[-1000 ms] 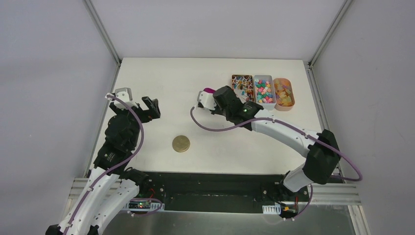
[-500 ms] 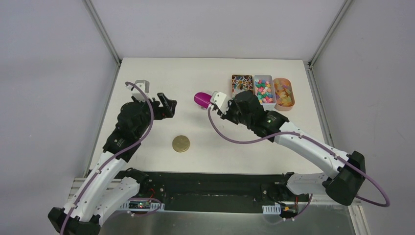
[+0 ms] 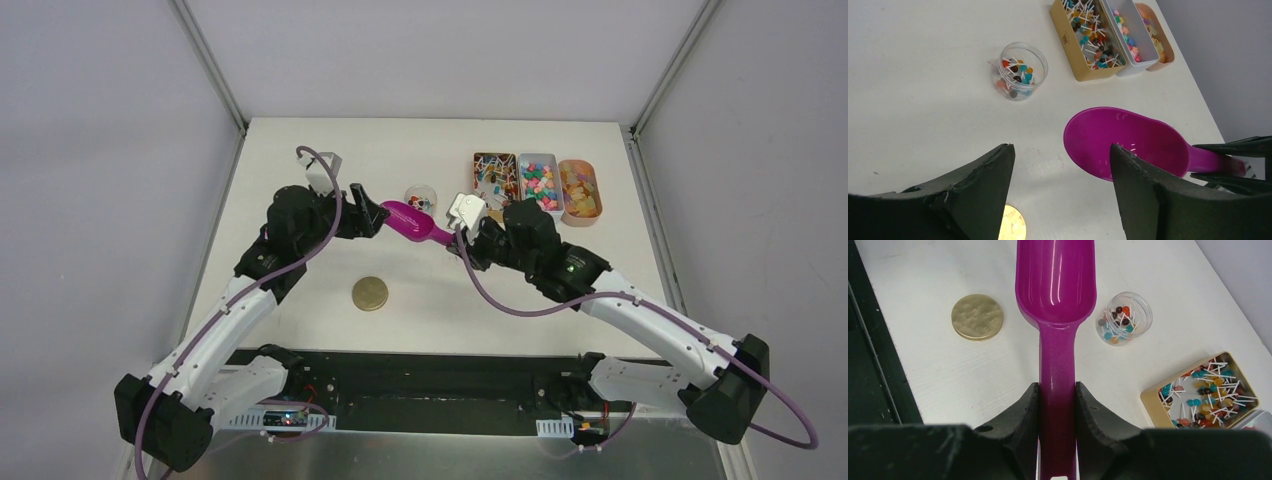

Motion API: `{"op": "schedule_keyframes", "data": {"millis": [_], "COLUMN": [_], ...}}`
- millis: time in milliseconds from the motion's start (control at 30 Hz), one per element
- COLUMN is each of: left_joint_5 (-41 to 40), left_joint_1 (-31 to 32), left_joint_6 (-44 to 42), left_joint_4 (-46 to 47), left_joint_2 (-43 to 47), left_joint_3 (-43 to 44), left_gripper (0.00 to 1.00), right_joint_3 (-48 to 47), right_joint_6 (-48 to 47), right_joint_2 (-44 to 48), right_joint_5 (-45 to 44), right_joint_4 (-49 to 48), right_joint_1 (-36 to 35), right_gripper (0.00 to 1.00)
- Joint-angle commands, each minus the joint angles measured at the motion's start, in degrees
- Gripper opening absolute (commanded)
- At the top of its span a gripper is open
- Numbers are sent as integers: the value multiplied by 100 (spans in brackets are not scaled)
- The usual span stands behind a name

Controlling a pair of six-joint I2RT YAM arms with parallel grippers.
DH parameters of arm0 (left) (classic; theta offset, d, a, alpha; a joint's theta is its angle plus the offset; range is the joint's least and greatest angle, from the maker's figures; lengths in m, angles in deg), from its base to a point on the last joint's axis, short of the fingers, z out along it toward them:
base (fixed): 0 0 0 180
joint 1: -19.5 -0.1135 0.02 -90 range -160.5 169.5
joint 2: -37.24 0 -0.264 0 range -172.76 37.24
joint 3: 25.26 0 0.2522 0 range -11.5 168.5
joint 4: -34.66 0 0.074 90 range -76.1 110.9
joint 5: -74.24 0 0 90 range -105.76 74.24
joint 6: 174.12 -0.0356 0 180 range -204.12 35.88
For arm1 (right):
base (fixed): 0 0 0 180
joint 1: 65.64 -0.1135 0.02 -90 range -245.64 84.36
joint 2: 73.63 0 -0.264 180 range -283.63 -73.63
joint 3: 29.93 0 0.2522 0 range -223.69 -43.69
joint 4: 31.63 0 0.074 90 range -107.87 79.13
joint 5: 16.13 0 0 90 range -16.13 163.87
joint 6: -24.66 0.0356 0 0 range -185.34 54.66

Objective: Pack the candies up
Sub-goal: Adjust the spatula.

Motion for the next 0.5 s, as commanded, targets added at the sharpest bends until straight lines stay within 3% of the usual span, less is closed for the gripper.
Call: {"op": "schedule_keyframes", "data": {"millis": [0, 467], "left_joint_5": [635, 907], "left_joint_1": [-35, -33], "left_joint_6": [77, -23], "left_joint_4": [296, 99], "left_joint_2": [-240, -784], "left_joint_3": [160, -27], "left_gripper": [71, 63], "right_joint_3": [64, 248], "right_joint_6": [376, 658], "right_joint_2": [363, 1062], "right_joint_5": [345, 265], "right_joint_4": [-666, -1202], "right_joint_1": [1, 16], "right_gripper": [0, 0]}}
